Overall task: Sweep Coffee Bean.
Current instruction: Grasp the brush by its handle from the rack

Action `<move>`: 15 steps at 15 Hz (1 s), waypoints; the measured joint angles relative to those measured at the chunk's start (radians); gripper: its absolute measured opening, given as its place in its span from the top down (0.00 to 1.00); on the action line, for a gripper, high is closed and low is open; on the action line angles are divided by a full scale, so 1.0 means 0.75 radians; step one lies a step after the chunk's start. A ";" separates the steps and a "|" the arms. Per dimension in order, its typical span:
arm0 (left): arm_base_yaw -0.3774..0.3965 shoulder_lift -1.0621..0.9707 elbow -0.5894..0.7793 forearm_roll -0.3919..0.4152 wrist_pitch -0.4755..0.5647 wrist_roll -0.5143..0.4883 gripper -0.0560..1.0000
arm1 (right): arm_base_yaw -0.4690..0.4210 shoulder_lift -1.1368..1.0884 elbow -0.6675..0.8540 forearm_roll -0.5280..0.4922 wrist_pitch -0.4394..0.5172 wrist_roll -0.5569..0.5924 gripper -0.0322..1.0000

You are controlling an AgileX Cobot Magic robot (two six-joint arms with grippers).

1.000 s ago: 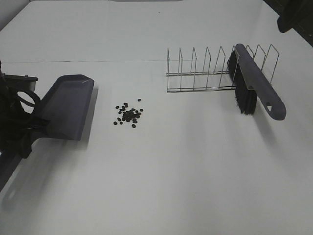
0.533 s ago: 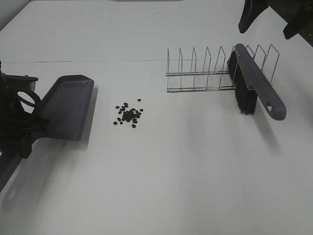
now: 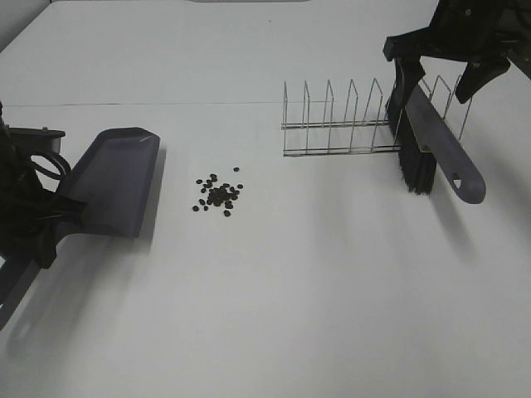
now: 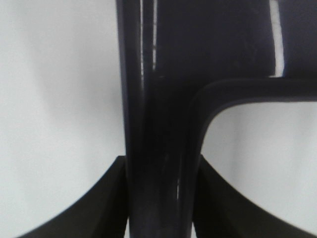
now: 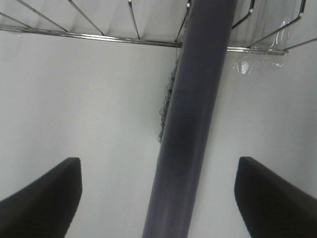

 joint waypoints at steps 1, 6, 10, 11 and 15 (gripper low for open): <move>0.000 0.000 0.000 -0.017 0.000 0.000 0.63 | 0.000 0.032 0.000 -0.005 -0.012 0.000 0.22; 0.000 0.000 0.000 -0.052 0.000 0.000 0.63 | -0.001 0.133 -0.004 -0.024 -0.159 -0.001 0.28; 0.000 0.000 0.000 -0.073 0.001 0.000 0.63 | -0.003 0.172 -0.004 -0.059 -0.217 0.017 0.37; 0.000 0.000 0.000 -0.075 0.001 0.000 0.63 | -0.003 0.172 -0.004 -0.059 -0.231 0.024 0.38; 0.000 0.000 0.000 -0.080 0.001 0.000 0.63 | -0.003 0.185 -0.005 -0.105 -0.255 0.071 0.38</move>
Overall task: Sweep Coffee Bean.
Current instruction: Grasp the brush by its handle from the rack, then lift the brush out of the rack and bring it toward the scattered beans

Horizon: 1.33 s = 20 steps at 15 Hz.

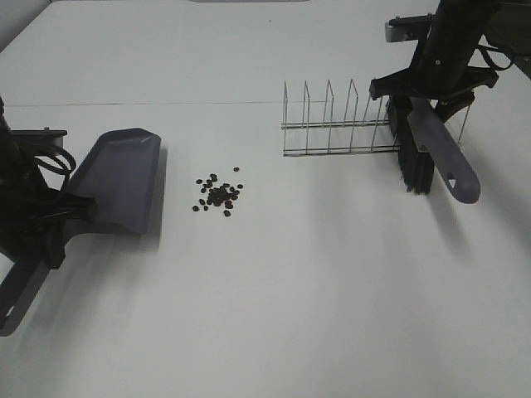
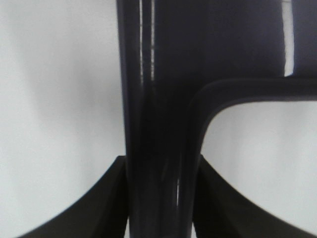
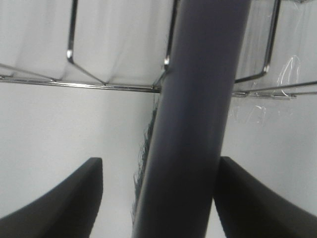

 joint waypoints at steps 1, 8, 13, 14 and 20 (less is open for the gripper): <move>0.000 0.000 0.000 0.000 0.001 0.000 0.63 | 0.000 0.011 0.000 -0.009 0.000 0.007 0.38; 0.000 0.000 0.000 -0.001 0.003 0.000 0.63 | -0.004 0.045 0.000 -0.040 0.109 0.105 0.64; 0.000 0.000 0.000 -0.001 0.003 0.000 0.63 | -0.003 -0.024 0.000 -0.045 0.185 0.105 0.64; 0.000 0.000 0.000 -0.001 0.003 0.000 0.63 | -0.003 -0.068 0.000 -0.045 0.213 0.105 0.64; 0.000 0.000 0.000 0.005 0.003 0.000 0.63 | -0.003 -0.276 0.000 -0.045 0.263 0.103 0.64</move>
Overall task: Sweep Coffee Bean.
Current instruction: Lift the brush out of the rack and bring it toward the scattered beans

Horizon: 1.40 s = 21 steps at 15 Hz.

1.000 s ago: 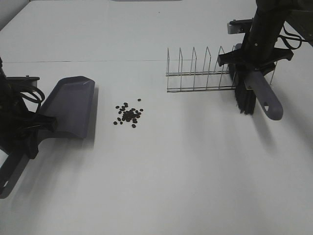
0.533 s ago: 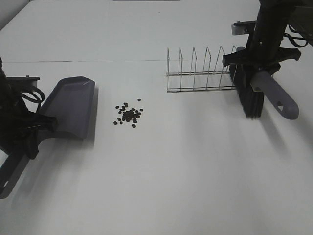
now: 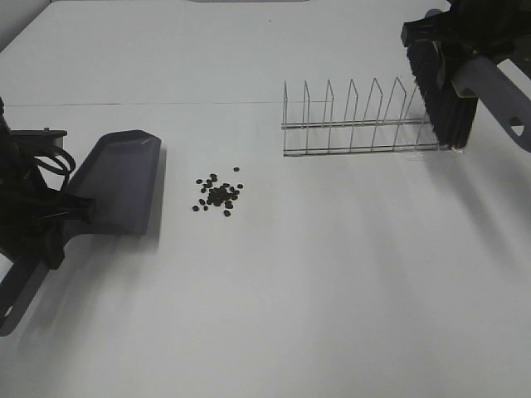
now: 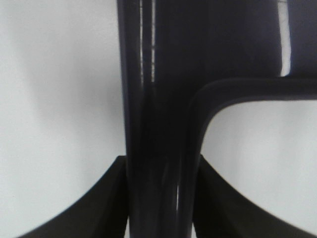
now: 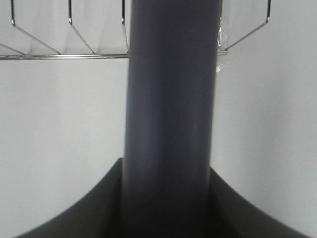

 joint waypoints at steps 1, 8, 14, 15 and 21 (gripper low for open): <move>0.000 0.000 0.000 0.005 0.000 0.000 0.63 | 0.000 -0.031 0.000 0.000 0.001 0.000 0.64; 0.000 0.000 0.000 0.027 0.029 0.000 0.63 | 0.001 -0.373 0.120 0.125 0.003 -0.035 0.64; 0.000 0.000 0.000 0.027 0.029 0.000 0.63 | 0.001 -0.553 0.557 0.127 0.005 -0.036 0.64; 0.000 0.000 0.000 0.027 0.029 0.000 0.63 | 0.001 -0.561 0.591 0.127 0.004 -0.036 0.64; 0.000 0.000 0.000 0.069 0.029 0.000 0.63 | 0.001 -0.583 0.999 0.161 -0.357 -0.035 0.64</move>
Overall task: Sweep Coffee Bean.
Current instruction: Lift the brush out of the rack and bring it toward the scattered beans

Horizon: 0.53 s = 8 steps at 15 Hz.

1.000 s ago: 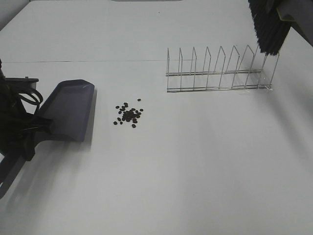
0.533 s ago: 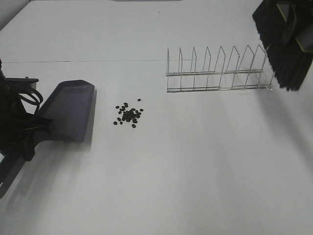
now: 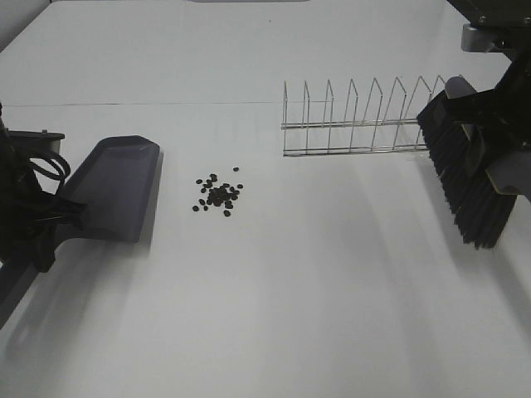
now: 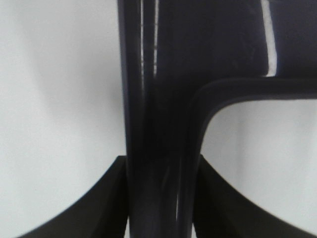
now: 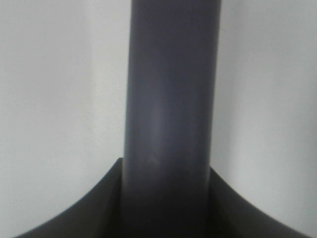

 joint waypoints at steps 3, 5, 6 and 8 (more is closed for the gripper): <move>0.000 0.000 0.000 0.069 -0.001 0.000 0.63 | 0.025 0.049 -0.045 0.005 0.012 0.003 0.64; 0.000 0.000 -0.015 0.119 -0.004 0.000 0.63 | 0.168 0.172 -0.211 -0.047 0.115 0.019 0.64; 0.000 0.000 -0.031 0.125 -0.004 0.000 0.63 | 0.231 0.236 -0.289 -0.091 0.155 0.039 0.64; -0.009 0.003 -0.065 0.137 -0.004 0.000 0.63 | 0.336 0.377 -0.453 -0.159 0.241 0.071 0.64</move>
